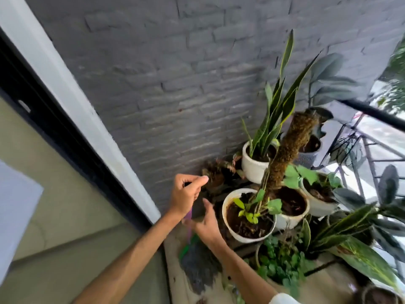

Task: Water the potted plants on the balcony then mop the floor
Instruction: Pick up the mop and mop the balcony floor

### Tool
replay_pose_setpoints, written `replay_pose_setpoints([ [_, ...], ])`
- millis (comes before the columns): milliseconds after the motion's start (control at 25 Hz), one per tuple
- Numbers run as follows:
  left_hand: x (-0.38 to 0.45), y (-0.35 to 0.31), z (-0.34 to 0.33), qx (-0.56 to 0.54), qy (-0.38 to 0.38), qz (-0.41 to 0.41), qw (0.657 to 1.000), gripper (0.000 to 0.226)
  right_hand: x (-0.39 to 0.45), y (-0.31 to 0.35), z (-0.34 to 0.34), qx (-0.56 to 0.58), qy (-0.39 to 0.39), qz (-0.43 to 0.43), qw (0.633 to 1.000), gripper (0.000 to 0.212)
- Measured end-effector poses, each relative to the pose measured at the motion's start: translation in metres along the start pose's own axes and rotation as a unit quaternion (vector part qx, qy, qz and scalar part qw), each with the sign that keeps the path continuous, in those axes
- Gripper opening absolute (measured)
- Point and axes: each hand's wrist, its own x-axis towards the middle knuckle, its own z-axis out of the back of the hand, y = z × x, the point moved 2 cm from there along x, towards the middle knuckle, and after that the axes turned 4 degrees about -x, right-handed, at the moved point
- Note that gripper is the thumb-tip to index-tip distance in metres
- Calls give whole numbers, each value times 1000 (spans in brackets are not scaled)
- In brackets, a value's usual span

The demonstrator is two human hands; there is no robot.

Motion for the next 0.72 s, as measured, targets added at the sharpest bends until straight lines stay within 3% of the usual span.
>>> replay_pose_setpoints([
  [80, -52, -15, -13, 6, -17, 6, 1000, 57, -30, -14, -7, 47, -6, -14, 999, 121],
  [200, -117, -39, -29, -5, -58, -2, 998, 57, -76, -32, -13, 22, 18, -3, 1000, 109],
  [360, -209, -75, -44, -45, -120, -18, 992, 56, -146, -45, -29, -81, 128, 21, 988, 29],
  [600, -336, -94, -60, -68, -117, -13, 991, 54, -264, -119, -56, -112, 133, 9, 985, 19],
  [720, -405, -85, -101, -66, -64, -1, 996, 52, -329, -165, -38, -115, 120, 6, 986, 30],
])
